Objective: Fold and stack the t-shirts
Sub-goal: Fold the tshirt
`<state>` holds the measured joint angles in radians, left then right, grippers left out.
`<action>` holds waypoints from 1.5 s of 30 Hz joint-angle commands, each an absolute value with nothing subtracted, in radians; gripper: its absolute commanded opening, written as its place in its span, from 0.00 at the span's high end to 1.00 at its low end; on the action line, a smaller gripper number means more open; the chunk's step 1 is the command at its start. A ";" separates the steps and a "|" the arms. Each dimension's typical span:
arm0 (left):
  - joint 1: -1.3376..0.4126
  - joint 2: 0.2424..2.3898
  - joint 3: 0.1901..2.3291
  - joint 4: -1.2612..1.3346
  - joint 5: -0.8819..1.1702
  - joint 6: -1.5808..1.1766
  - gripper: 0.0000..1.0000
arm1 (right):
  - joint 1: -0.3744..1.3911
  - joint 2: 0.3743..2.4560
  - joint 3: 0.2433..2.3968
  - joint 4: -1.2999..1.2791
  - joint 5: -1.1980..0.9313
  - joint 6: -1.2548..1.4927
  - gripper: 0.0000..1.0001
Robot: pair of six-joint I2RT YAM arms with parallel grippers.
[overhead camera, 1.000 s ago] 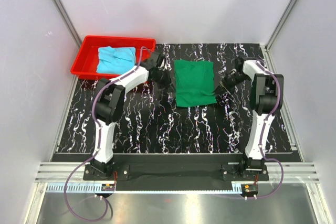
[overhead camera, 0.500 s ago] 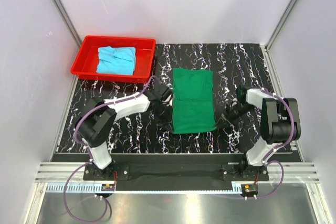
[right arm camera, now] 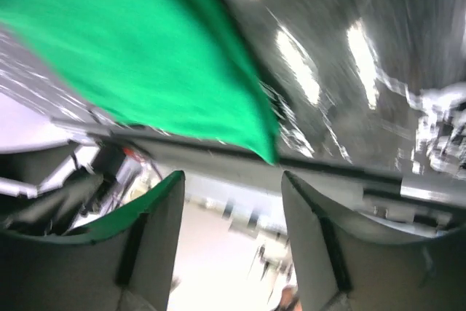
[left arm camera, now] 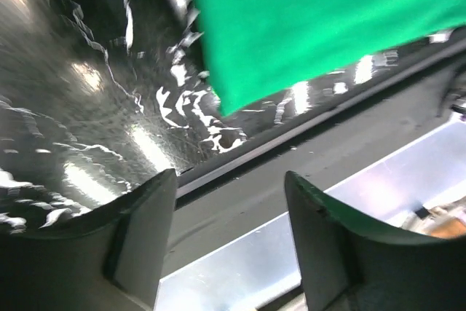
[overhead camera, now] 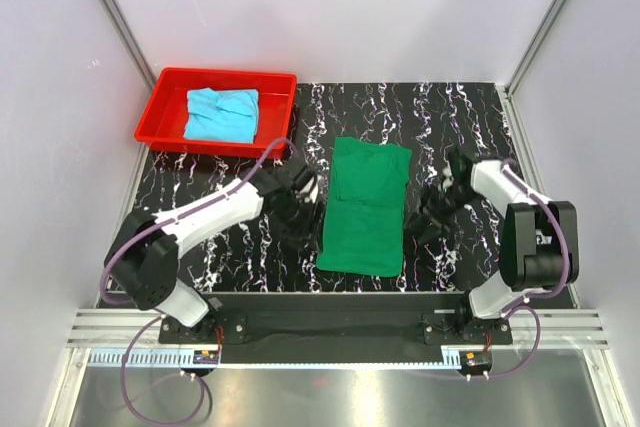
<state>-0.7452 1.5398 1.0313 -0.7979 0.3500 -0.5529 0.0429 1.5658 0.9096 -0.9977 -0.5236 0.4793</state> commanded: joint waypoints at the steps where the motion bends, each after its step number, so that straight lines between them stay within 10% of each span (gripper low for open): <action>1: -0.701 1.508 1.176 -0.822 0.307 -0.445 0.41 | 0.046 1.612 1.108 -0.980 -0.471 0.431 0.39; 10: -0.558 1.882 1.501 -0.600 0.465 -0.422 0.81 | 0.045 1.910 1.328 -0.743 -0.515 0.445 0.97; 24: -0.526 2.250 1.591 -0.607 0.298 -0.479 0.95 | 0.044 2.072 1.304 -0.638 -0.477 0.446 1.00; 36: -0.479 2.129 1.379 -0.621 0.172 -0.499 0.96 | 0.097 2.214 1.591 -0.742 -0.485 0.466 1.00; 45: -0.479 2.102 1.494 -0.664 0.164 -0.423 0.89 | 0.092 2.097 1.368 -0.746 -0.466 0.449 1.00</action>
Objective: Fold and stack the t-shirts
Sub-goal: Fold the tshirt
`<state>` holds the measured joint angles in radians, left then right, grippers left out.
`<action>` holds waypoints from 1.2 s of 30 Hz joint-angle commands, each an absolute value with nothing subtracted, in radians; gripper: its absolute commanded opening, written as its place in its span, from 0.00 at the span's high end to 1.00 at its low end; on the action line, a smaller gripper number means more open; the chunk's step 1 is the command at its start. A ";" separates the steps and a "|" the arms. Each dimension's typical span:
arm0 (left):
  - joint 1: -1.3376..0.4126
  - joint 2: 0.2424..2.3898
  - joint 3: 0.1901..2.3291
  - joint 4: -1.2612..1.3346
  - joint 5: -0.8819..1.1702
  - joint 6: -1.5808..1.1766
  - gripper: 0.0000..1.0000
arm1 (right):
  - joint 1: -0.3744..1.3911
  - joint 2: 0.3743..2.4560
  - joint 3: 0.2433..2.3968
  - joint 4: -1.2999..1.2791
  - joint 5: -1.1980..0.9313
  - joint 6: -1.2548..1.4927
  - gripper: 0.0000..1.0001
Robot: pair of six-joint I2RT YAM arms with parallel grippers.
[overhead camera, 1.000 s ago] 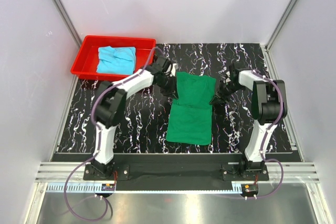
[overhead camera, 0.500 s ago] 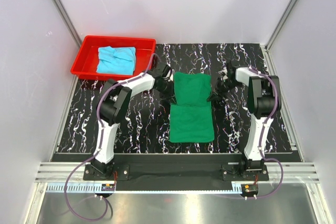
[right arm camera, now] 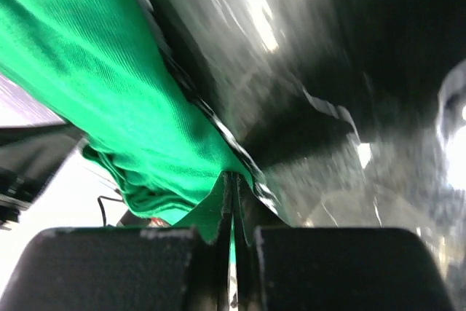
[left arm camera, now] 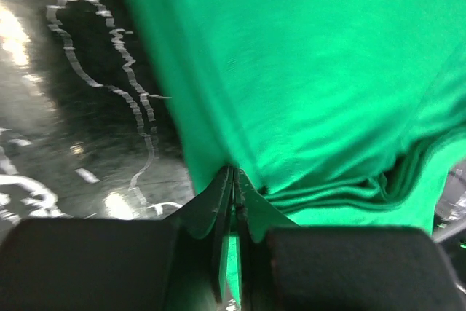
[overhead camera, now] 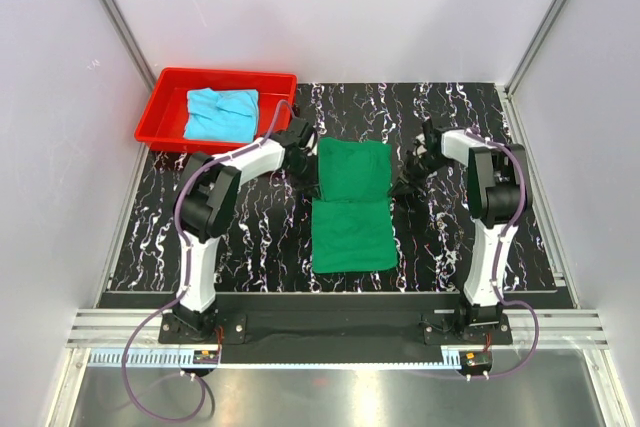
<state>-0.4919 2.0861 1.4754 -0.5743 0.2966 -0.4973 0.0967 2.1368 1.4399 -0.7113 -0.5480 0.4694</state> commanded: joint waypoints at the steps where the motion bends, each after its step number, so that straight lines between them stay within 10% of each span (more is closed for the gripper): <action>1: -0.480 2.074 1.488 -0.663 0.163 -0.414 0.86 | 0.094 2.089 1.368 -0.746 -0.456 0.443 1.00; 10: -0.482 1.928 1.489 -0.706 0.189 -0.341 0.68 | 0.092 2.074 1.584 -0.885 -0.376 0.393 0.91; 23: -0.482 2.074 1.499 -0.502 0.437 -0.468 0.76 | 0.110 2.049 1.322 -0.712 -0.591 0.482 0.93; 31: -0.465 2.191 1.506 -0.617 0.278 -0.451 0.87 | 0.109 2.097 1.390 -0.799 -0.321 0.414 0.94; 36: -0.468 2.067 1.451 -0.629 0.238 -0.417 0.74 | 0.110 2.059 1.454 -0.873 -0.218 0.374 0.92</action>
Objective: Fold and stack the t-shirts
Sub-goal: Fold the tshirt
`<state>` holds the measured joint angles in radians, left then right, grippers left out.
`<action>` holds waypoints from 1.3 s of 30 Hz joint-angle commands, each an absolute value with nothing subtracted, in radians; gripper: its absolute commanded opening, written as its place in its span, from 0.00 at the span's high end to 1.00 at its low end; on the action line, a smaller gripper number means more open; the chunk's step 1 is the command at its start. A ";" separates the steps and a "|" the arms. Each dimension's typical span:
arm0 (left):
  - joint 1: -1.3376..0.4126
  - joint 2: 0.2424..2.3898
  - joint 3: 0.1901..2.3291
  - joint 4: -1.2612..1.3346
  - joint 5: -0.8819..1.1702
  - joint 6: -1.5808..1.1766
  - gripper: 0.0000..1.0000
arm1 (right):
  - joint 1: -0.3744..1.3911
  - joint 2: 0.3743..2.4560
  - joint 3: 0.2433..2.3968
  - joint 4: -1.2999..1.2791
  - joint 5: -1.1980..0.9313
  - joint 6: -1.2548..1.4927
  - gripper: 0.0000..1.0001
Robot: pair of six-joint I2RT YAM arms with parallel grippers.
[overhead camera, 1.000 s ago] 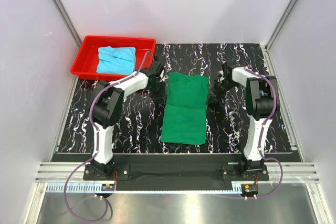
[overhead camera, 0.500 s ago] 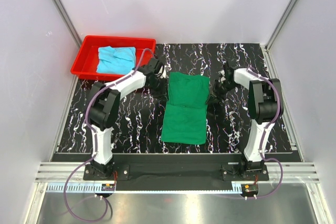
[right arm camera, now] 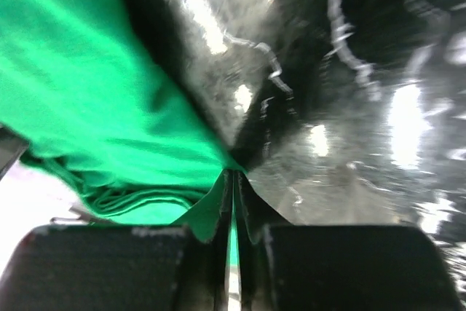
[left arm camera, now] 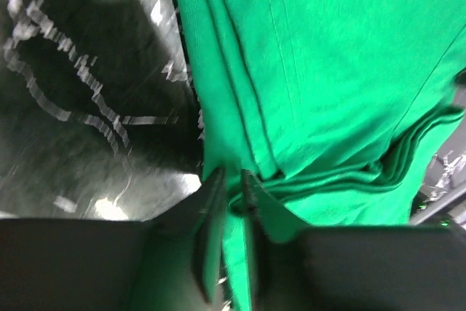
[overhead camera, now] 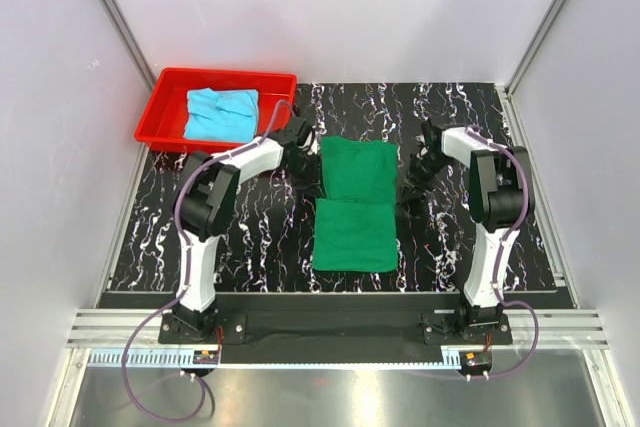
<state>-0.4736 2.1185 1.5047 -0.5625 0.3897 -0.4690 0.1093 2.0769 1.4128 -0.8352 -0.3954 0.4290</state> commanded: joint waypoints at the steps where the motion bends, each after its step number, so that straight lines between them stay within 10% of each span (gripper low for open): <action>1: -0.468 2.009 1.445 -0.641 0.224 -0.414 0.67 | 0.110 2.025 1.457 -0.894 -0.204 0.370 0.90; 5: -0.471 1.841 1.407 -0.701 0.154 -0.407 0.50 | 0.117 1.899 1.402 -0.931 -0.221 0.371 0.72; 11: -0.524 1.694 1.307 -0.703 0.279 -0.431 0.49 | 0.195 1.701 1.215 -0.928 -0.423 0.405 0.71; 19: -0.649 1.687 1.135 -0.578 0.457 -0.485 0.87 | 0.416 1.756 1.158 -0.864 -0.749 0.426 0.92; 39: -0.663 1.904 0.871 -0.440 0.440 -0.477 0.96 | 0.494 1.988 1.020 -0.864 -0.649 0.388 1.00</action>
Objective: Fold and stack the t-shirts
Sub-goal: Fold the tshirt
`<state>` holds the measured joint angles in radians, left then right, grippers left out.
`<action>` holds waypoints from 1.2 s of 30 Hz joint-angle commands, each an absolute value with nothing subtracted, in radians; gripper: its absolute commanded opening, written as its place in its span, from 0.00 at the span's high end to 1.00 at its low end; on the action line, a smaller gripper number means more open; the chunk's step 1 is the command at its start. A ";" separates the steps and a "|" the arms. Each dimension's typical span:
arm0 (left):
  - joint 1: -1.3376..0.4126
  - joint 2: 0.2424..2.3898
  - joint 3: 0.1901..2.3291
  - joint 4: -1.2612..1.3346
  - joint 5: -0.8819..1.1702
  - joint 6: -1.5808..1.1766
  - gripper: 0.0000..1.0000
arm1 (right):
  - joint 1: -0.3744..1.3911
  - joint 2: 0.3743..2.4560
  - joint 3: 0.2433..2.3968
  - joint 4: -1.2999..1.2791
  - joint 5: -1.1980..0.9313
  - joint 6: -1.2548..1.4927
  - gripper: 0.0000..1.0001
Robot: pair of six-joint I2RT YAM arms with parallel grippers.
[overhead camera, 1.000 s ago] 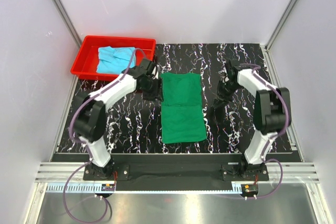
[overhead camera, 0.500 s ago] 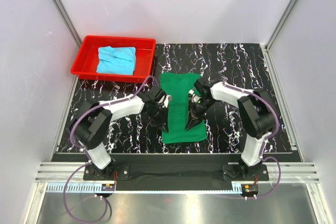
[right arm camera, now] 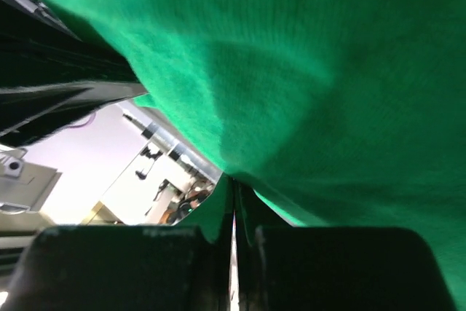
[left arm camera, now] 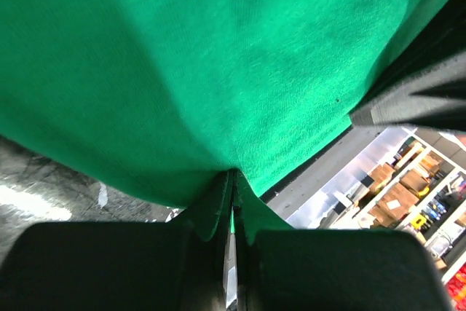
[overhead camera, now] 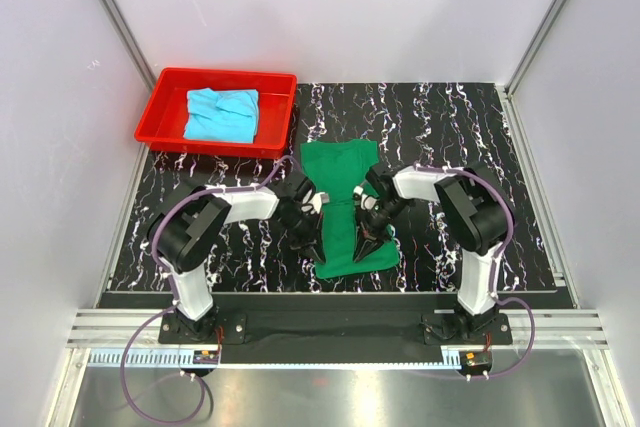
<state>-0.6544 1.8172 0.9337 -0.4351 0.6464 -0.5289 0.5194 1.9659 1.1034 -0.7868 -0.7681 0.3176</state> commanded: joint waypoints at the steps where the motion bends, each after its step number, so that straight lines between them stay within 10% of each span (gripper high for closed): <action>1: -0.663 1.904 0.867 -0.439 0.436 -0.471 0.97 | 0.468 1.980 0.991 -0.861 -0.641 0.396 1.00; 13: -0.661 1.876 0.867 -0.469 0.359 -0.449 0.98 | 0.347 1.726 0.877 -0.789 -0.265 0.621 1.00; 25: -0.666 1.654 0.959 -0.586 0.374 -0.432 0.74 | 0.347 1.488 0.793 -0.810 -0.395 0.652 0.92; 36: -0.706 1.680 0.875 -0.445 0.500 -0.548 0.79 | 0.388 1.431 0.799 -0.761 -0.543 0.652 0.96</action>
